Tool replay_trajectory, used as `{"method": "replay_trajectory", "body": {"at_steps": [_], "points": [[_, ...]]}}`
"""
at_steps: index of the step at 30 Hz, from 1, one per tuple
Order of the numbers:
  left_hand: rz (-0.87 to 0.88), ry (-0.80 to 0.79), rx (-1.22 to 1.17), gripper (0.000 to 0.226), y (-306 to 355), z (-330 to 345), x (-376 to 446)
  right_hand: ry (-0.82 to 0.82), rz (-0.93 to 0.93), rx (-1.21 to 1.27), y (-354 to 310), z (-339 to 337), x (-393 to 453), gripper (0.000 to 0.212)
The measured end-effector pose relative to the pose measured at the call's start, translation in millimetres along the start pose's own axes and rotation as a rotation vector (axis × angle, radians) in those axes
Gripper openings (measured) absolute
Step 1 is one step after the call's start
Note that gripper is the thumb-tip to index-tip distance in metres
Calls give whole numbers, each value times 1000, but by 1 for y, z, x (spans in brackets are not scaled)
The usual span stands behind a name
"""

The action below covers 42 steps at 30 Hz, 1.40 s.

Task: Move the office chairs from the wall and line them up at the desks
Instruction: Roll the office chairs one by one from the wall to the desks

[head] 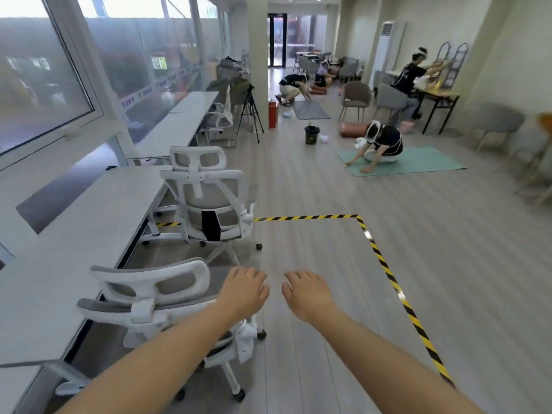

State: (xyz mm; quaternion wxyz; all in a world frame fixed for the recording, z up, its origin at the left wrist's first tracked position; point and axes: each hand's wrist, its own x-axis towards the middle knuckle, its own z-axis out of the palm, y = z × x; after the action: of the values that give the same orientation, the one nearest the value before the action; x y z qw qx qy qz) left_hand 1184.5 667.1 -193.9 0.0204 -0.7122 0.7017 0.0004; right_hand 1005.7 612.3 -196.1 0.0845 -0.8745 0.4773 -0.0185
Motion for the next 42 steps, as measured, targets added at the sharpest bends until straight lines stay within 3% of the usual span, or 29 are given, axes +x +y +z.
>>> {"method": "replay_trajectory", "body": {"at_steps": [3,5,8,12,18,32,42], "points": [[64,-16,-6,45,86,-8,7,15,116,-20,83,-16,-59,45],[114,-25,-20,46,152,-12,12,12,195,-25,143,-26,-107,45],[208,-12,-50,64,260,-19,20,30,327,-18,236,-45,-185,45],[367,10,-88,45,419,-31,31,61,535,-4,354,-69,-298,45],[681,-17,-34,44,647,-45,51,132,834,23,508,-102,-441,44],[1199,-99,-12,43,1108,-51,105,183,1496,71,787,-143,-702,43],[1537,-87,30,43,1421,-72,31,315,1854,123,939,-162,-902,40]]}}
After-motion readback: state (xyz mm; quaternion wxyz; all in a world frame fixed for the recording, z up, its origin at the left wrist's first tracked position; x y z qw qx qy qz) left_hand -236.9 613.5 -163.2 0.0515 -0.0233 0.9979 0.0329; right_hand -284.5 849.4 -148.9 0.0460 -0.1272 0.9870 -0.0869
